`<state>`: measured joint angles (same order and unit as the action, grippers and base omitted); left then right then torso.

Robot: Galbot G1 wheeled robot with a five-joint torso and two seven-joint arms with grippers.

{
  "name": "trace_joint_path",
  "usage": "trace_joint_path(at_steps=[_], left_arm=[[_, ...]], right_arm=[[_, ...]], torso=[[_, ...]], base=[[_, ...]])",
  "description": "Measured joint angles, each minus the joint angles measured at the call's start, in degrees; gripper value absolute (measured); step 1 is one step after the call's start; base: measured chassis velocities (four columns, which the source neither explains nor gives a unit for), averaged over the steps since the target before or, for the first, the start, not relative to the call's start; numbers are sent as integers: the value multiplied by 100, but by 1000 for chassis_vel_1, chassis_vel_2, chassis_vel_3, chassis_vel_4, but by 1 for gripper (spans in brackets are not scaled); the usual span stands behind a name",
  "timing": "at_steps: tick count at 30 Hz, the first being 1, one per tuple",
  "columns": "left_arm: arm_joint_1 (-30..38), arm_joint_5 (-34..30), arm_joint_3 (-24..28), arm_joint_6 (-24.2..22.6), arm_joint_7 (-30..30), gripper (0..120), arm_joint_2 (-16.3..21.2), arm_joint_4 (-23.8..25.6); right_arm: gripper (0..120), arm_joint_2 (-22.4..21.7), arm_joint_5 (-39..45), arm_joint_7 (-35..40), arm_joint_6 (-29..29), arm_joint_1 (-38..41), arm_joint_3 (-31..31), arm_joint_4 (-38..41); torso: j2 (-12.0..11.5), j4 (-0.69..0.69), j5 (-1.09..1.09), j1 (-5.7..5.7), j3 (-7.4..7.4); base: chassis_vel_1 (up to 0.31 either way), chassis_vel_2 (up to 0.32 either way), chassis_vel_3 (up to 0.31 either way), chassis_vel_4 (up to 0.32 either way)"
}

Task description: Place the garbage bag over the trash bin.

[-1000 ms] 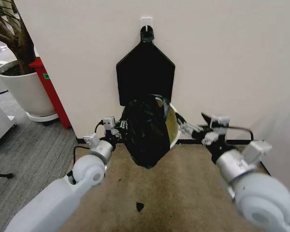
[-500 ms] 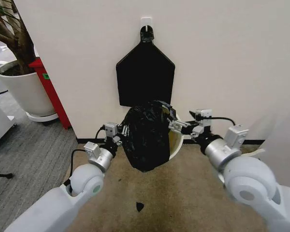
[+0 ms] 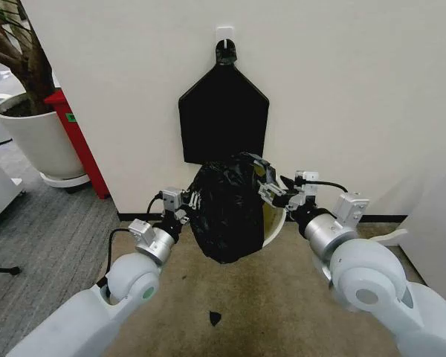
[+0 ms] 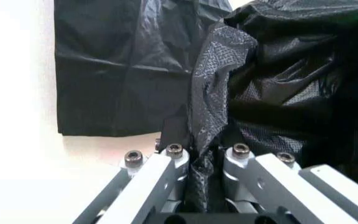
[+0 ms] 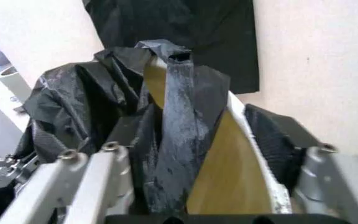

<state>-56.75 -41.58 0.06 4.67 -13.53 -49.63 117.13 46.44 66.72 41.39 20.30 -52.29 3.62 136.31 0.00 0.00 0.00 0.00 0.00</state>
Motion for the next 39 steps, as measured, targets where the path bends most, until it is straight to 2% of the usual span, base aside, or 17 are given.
trace_joint_path(at_steps=[3, 6, 7, 12, 19, 25, 30, 33, 39], left_arm=[[26, -33, 1, 0, 1, 4, -2, 2], [48, -55, 8, 0, 12, 4, -9, 3], [48, -55, 8, 0, 12, 4, -9, 3], [46, -60, 13, 12, 68, 4, -16, 3], [-21, -38, 4, 58, 184, 4, -16, -45], [-75, -47, -59, 85, 320, 4, -14, -56], [-124, -96, -142, 101, 458, 4, -31, -55], [-165, -116, -180, 111, 528, 4, -37, -48], [-330, -153, -296, 158, 647, 4, -70, -7]], right_arm=[[35, -28, -62, 8, 1, -25, 20, 0], [23, -53, -84, 8, 2, -36, 42, -17], [23, -53, -84, 8, 2, -36, 42, -17], [2, -73, -82, -3, 1, -37, 84, -26], [0, -136, -86, -6, -25, 60, 243, -41], [0, -466, -34, -192, -33, 265, 471, -466], [0, -965, 37, -1059, 25, 261, 558, -1037], [0, -1087, 13, -1381, 57, 291, 558, -1257], [0, -1425, -274, -2794, 71, 406, 507, -1914]], torso=[[0, 0, 0, 0, 0], [0, 0, 0, 0, 0], [0, 0, 0, 0, 0], [0, 0, 0, 0, 0], [0, 0, 0, 0, 0], [0, 1, 1, 0, 0], [0, 0, 1, 0, 0], [0, 0, 2, 0, 0], [0, 0, 1, 0, 0]], base=[[0, 0, 0, 0], [0, 0, 0, 0], [0, 0, 0, 0], [0, 0, 0, 0], [0, 0, 0, 0], [0, 0, 0, 0], [0, 0, 0, 0], [0, 0, 0, 0], [0, 0, 0, 0]])
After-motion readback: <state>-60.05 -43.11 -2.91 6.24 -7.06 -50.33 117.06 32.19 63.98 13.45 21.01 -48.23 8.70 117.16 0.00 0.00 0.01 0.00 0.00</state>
